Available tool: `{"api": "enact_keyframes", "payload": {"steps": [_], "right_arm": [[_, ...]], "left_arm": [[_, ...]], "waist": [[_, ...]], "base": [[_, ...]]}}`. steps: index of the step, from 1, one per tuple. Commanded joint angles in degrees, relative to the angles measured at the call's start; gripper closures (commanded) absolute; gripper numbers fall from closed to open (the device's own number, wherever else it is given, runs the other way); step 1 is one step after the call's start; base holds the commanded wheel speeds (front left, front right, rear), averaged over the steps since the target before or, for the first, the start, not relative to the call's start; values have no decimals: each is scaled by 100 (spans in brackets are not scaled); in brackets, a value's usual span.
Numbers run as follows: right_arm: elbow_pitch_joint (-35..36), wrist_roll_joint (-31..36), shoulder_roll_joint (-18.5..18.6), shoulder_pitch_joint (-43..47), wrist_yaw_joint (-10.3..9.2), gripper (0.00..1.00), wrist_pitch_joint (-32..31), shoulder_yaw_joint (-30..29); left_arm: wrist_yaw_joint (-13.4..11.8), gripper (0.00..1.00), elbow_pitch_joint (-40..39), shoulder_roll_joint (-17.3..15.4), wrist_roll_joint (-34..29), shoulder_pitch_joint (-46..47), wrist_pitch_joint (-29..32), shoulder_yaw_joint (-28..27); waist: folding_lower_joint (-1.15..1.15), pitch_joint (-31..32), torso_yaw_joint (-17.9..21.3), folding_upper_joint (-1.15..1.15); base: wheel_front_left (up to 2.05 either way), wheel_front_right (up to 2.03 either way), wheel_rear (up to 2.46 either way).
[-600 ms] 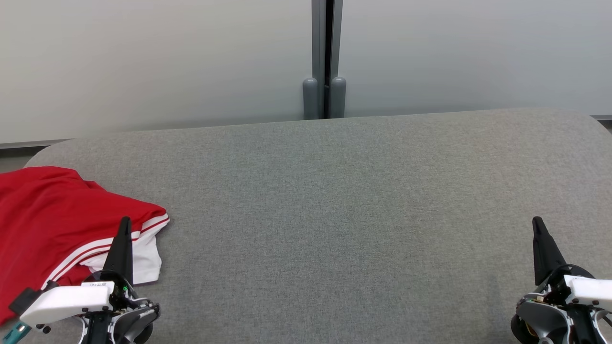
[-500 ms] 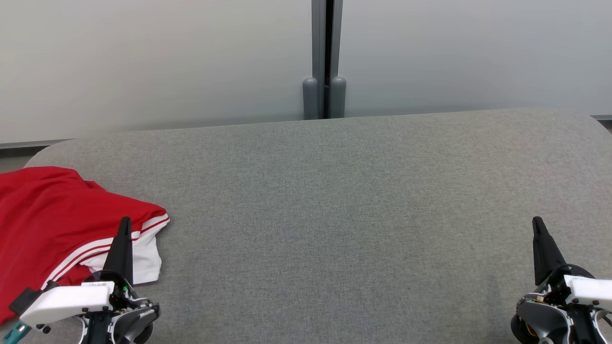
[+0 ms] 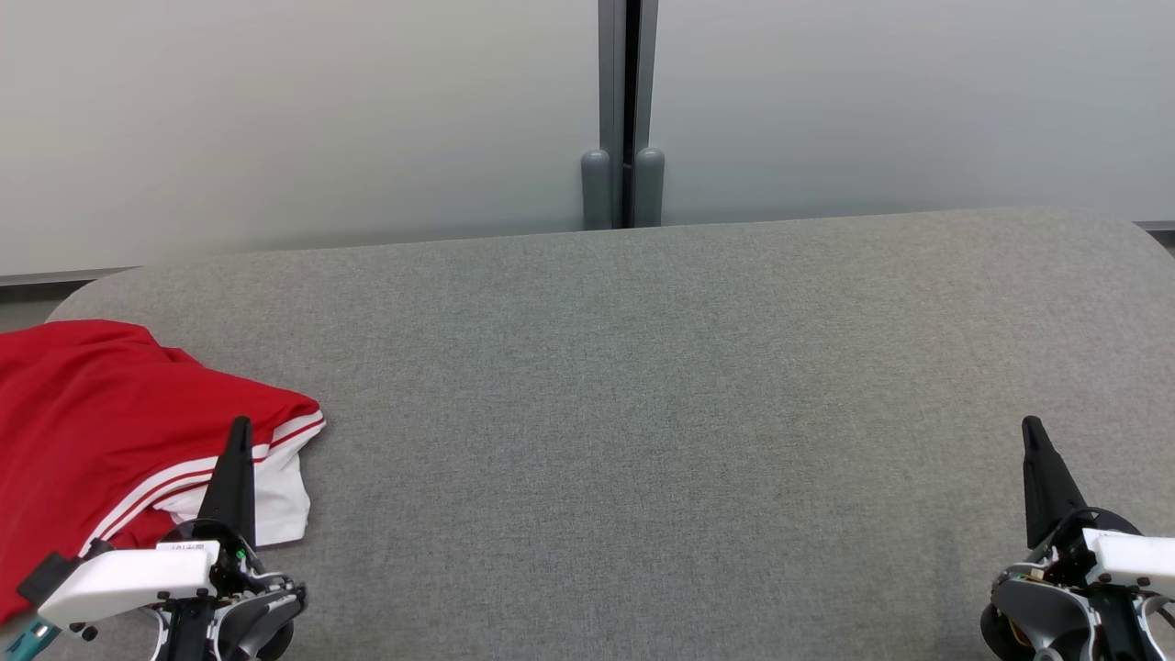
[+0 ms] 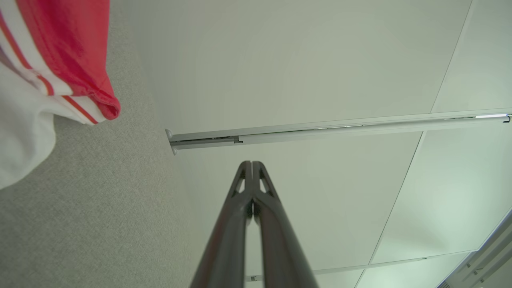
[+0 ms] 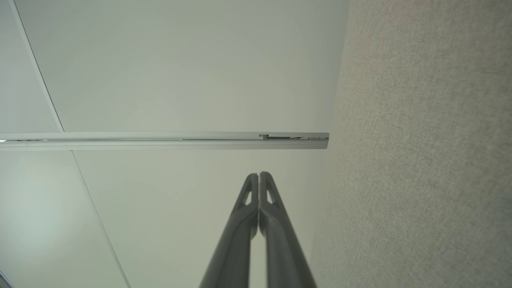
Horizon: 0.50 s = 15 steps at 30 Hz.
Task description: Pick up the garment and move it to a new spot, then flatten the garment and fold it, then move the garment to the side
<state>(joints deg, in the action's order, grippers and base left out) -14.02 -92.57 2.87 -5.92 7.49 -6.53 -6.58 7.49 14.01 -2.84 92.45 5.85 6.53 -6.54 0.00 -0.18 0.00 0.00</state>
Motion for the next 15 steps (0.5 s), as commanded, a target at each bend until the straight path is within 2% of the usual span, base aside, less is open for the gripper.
{"api": "enact_keyframes", "payload": {"steps": [1,15], "right_arm": [[-3,31,6,-56,0,100,-13,4],[-3,31,6,-56,0,100,-13,4]], "left_arm": [[17,100,5,-14,-8,72,10,-13],[17,100,5,-14,-8,73,10,-13]], "waist": [[0,0,0,0],[0,0,0,0]], "base": [[0,0,0],[0,0,0]]}}
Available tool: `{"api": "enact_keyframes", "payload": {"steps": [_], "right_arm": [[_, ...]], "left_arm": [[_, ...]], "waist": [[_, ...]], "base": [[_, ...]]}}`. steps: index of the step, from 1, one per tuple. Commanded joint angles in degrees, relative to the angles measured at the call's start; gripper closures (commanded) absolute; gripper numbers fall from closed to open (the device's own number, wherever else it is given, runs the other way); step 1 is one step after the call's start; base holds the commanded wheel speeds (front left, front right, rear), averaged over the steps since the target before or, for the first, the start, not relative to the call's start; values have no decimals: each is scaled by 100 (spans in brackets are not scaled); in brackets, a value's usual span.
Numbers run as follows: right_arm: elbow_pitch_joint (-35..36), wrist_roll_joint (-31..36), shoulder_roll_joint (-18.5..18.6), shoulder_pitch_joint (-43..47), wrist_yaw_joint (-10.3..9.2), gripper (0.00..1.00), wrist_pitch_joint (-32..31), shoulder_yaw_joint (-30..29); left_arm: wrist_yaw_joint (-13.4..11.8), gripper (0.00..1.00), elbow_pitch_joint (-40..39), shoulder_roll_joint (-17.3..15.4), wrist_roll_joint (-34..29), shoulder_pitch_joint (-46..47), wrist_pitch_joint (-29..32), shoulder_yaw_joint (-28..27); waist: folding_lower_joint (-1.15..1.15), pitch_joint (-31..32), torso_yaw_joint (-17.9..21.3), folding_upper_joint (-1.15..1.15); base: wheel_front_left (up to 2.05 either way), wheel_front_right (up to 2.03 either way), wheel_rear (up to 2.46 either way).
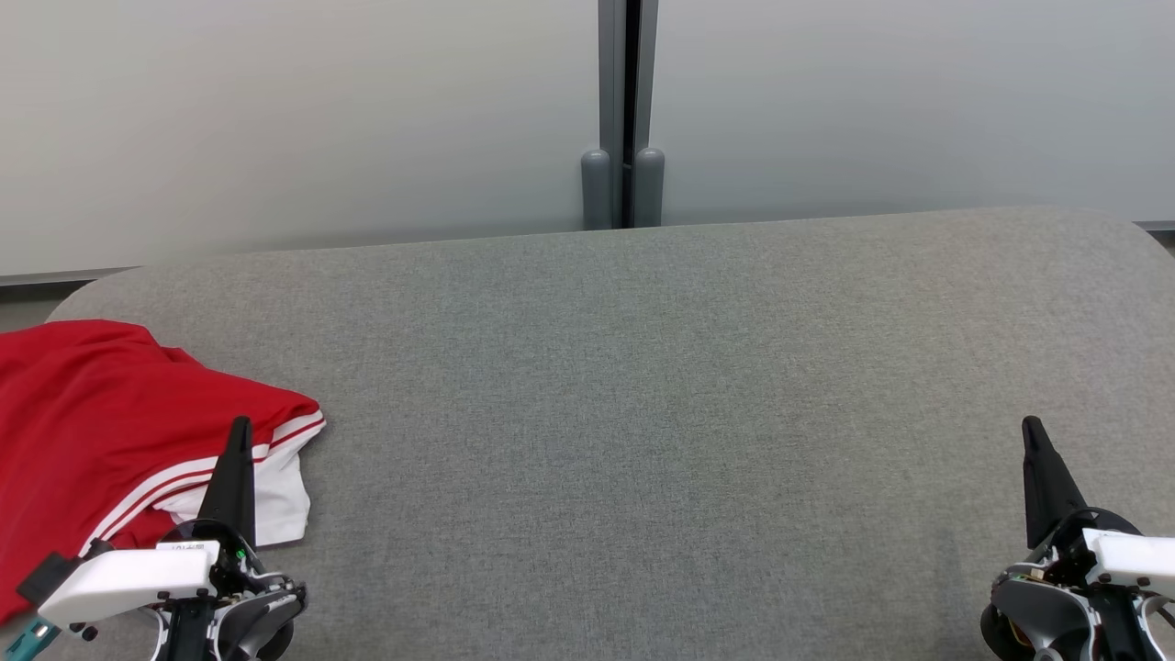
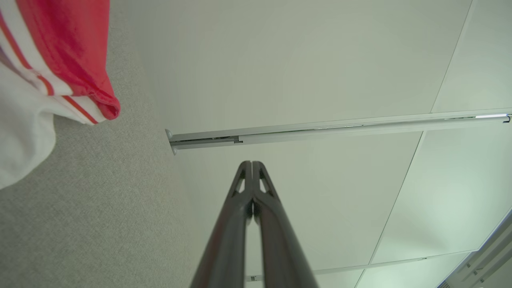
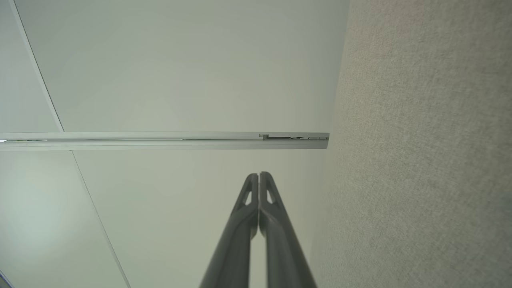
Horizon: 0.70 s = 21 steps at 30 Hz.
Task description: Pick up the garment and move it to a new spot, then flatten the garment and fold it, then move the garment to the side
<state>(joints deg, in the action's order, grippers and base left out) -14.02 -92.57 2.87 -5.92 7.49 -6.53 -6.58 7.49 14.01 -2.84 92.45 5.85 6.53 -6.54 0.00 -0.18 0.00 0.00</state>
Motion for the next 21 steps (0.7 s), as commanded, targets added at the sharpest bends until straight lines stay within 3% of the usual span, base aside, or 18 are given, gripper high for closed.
{"api": "enact_keyframes", "payload": {"steps": [1,2,3,15,21], "right_arm": [[-3,31,6,-56,0,100,-13,4],[-3,31,6,-56,0,100,-13,4],[0,1,0,0,0,0,1,0],[-80,280,-37,140,-1,0,253,113],[-75,841,-32,100,-1,0,443,114]], "left_arm": [[17,100,5,-14,-8,73,10,-13],[17,100,5,-14,-8,73,10,-13],[0,0,0,0,0,0,0,0],[-6,0,94,49,-71,-184,-252,110],[-5,0,65,41,-248,-169,-440,93]], "waist": [[0,0,0,0],[0,0,0,0],[0,0,0,0],[0,-7,7,0],[0,-10,9,0]], "base": [[0,0,0],[0,0,0],[0,0,0],[0,0,0],[0,0,0]]}}
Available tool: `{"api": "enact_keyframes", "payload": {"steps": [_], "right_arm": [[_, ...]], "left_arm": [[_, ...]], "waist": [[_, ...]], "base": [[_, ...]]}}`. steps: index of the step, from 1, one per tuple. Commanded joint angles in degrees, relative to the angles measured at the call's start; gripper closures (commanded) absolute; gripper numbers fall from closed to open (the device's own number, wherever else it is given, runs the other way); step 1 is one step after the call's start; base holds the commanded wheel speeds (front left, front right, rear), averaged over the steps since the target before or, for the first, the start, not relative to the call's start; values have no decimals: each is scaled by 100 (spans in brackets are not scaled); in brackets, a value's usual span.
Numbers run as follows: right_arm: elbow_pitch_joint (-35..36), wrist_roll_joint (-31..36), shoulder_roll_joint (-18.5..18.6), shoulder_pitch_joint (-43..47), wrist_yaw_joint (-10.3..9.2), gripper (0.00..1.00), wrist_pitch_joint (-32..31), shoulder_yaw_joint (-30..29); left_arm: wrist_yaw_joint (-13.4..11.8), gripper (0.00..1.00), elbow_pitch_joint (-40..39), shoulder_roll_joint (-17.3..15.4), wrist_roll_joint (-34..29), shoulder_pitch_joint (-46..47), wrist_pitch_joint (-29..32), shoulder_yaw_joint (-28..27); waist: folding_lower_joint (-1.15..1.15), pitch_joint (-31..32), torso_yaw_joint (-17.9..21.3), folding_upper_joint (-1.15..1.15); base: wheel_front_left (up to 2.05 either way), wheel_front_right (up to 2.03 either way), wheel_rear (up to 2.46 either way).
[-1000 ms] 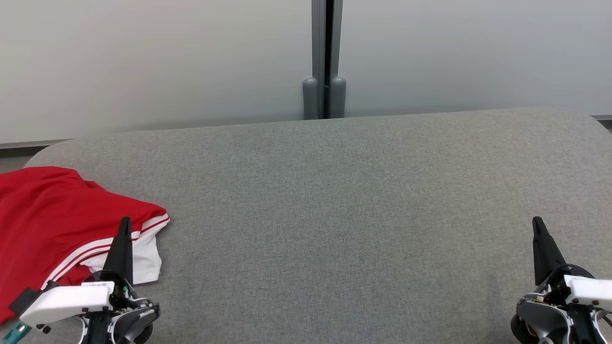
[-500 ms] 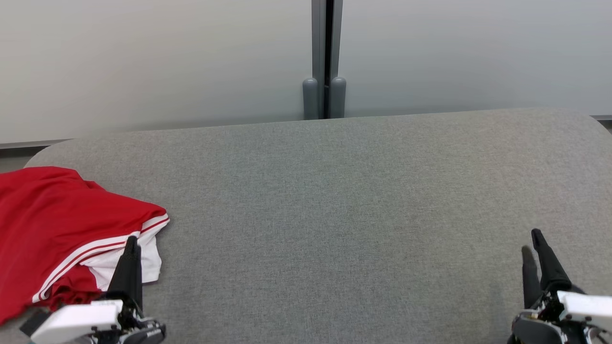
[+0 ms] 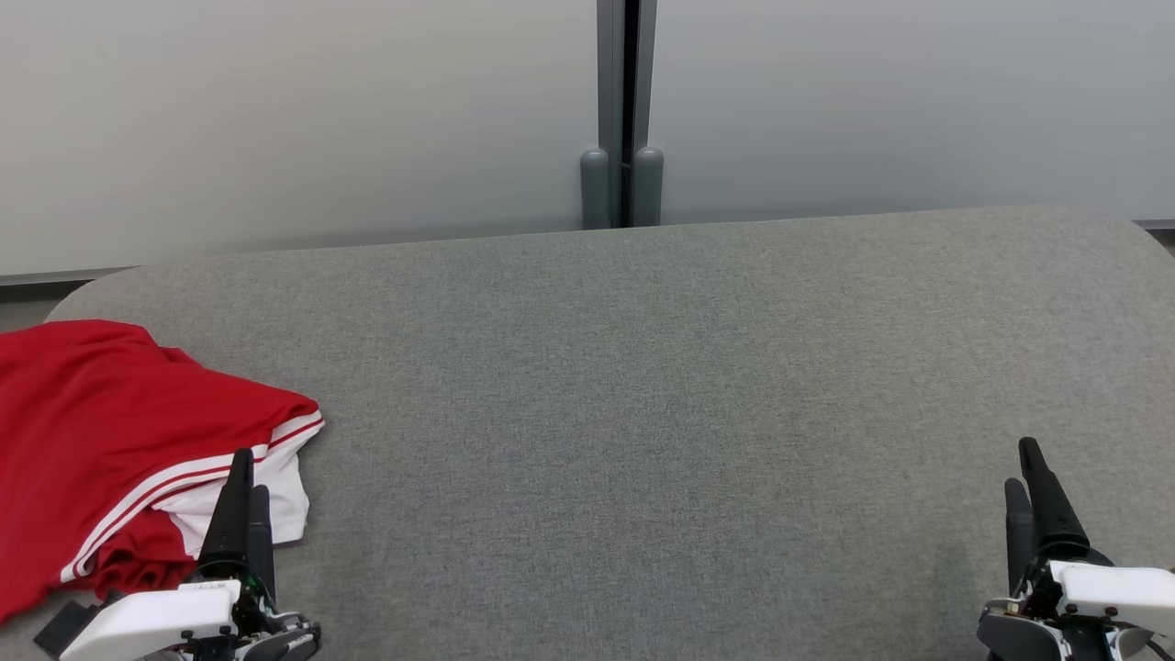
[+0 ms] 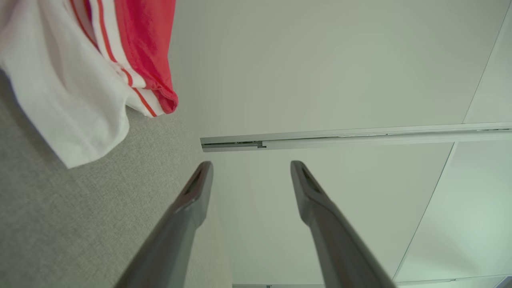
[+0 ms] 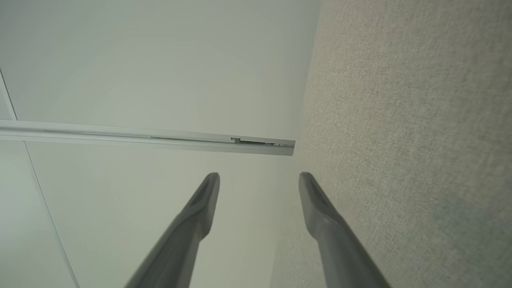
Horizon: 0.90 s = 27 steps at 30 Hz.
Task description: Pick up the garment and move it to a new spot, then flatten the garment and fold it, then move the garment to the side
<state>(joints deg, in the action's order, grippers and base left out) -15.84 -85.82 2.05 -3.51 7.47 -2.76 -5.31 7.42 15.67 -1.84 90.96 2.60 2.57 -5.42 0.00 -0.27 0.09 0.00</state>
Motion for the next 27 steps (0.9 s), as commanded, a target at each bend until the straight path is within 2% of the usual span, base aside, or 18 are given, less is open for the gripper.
{"api": "enact_keyframes", "payload": {"steps": [1,8,23,27], "right_arm": [[106,167,51,-141,1,0,66,-13],[164,987,56,-252,2,0,242,-18],[822,3128,263,-353,2,0,574,247],[1034,3740,289,-369,2,0,657,303]], "left_arm": [[1,0,-101,-59,-100,156,-43,-19],[2,0,-232,-66,-427,193,-218,-154],[4,0,-555,-78,-1142,257,-551,-360],[4,0,-757,-80,-1593,256,-631,-409]], "waist": [[0,0,0,0],[0,-1,-1,0],[0,7,-40,0],[0,5,-50,0]], "base": [[0,0,0],[0,0,0],[0,0,0],[0,0,0]]}}
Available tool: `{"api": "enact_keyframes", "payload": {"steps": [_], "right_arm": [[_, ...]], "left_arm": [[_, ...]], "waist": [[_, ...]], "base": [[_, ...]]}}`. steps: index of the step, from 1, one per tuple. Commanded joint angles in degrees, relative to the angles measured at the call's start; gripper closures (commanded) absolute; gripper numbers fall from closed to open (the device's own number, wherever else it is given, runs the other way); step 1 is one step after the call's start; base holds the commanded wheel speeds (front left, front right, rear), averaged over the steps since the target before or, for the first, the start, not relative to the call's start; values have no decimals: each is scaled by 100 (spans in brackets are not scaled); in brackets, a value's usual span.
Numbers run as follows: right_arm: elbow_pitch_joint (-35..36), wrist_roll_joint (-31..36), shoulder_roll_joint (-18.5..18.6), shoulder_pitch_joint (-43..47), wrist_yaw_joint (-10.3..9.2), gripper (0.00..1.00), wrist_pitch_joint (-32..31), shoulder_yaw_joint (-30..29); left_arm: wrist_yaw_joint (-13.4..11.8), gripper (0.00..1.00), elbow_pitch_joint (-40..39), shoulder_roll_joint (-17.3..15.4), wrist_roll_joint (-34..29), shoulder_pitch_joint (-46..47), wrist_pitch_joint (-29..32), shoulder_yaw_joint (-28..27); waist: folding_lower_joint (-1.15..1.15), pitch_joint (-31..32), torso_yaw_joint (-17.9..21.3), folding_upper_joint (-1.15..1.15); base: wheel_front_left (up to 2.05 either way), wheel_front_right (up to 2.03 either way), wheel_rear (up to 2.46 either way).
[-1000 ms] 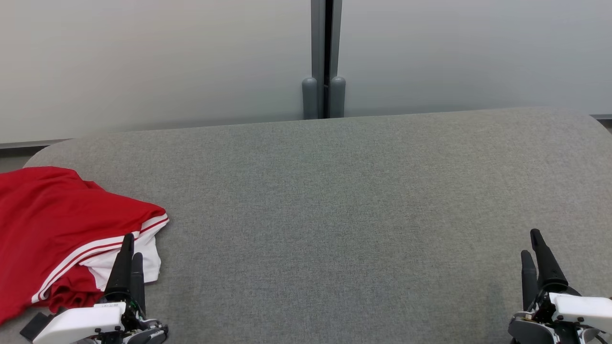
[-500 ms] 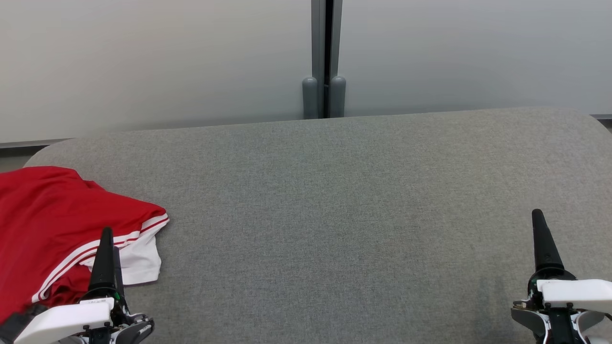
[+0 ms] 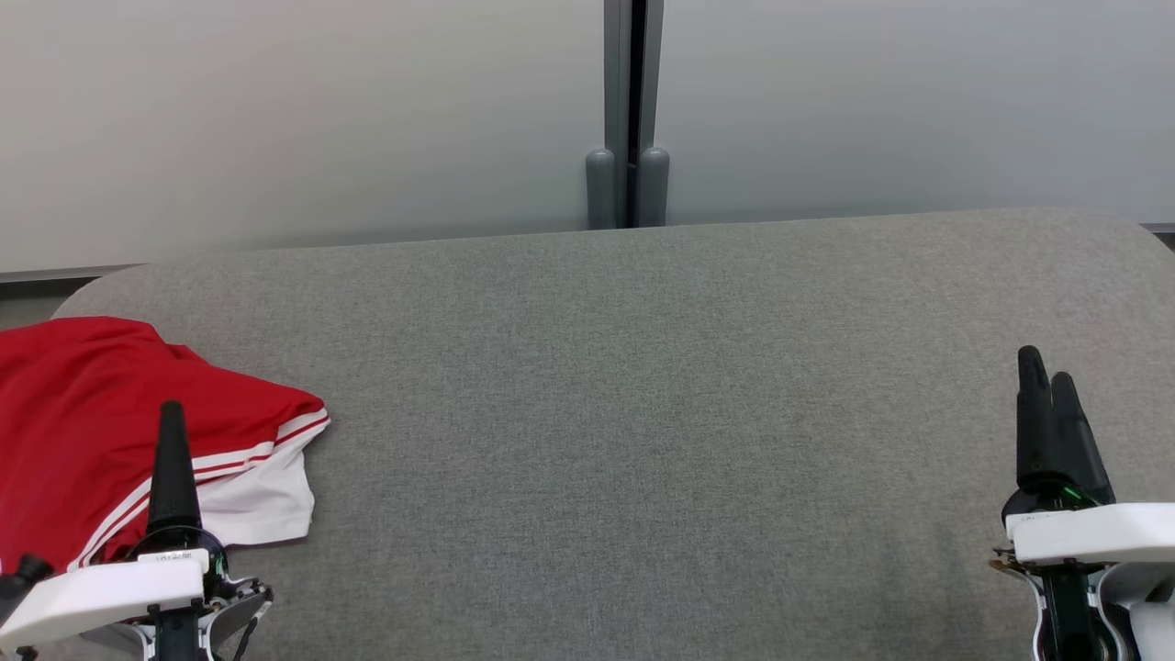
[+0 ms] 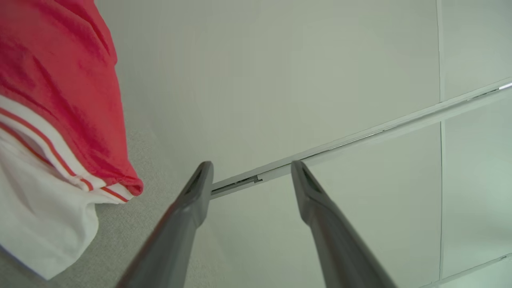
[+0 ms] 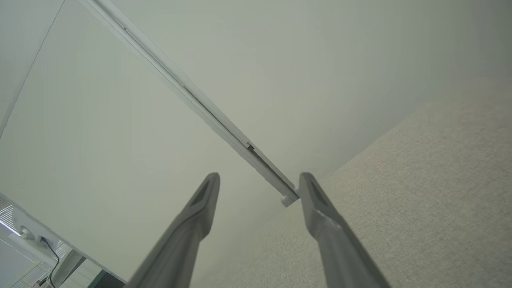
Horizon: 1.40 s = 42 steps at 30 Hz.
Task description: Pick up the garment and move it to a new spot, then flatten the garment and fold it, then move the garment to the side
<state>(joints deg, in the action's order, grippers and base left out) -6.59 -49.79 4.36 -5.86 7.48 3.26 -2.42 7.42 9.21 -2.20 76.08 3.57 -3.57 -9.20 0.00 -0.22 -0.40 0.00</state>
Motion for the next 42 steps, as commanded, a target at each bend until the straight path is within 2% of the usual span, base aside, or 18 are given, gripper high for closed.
{"api": "enact_keyframes", "payload": {"steps": [1,5,14,26,34,42], "right_arm": [[149,302,57,-130,1,0,71,20],[241,903,58,-92,1,0,151,107],[240,2095,156,-69,1,0,311,440],[189,3032,204,-67,1,0,492,732],[37,3596,213,-69,1,0,611,891],[-55,4065,172,-47,1,0,720,963]], "left_arm": [[4,0,-166,-44,-237,155,-36,-26],[-1,0,-317,-46,-834,117,-114,-4],[-240,0,-670,-51,-2398,9,-275,564],[-697,0,-670,-57,-4061,-60,-457,1183],[-892,0,-391,-61,-4896,-65,-576,1469],[-1010,0,-280,-64,-5425,-63,-685,1608]], "waist": [[0,-1,-3,0],[0,-2,-10,0],[0,-18,-4,0],[0,-31,5,0],[0,-34,5,0],[0,-26,-1,0]], "base": [[0,0,0],[0,0,0],[0,0,0],[0,0,0],[0,0,0],[0,0,0]]}}
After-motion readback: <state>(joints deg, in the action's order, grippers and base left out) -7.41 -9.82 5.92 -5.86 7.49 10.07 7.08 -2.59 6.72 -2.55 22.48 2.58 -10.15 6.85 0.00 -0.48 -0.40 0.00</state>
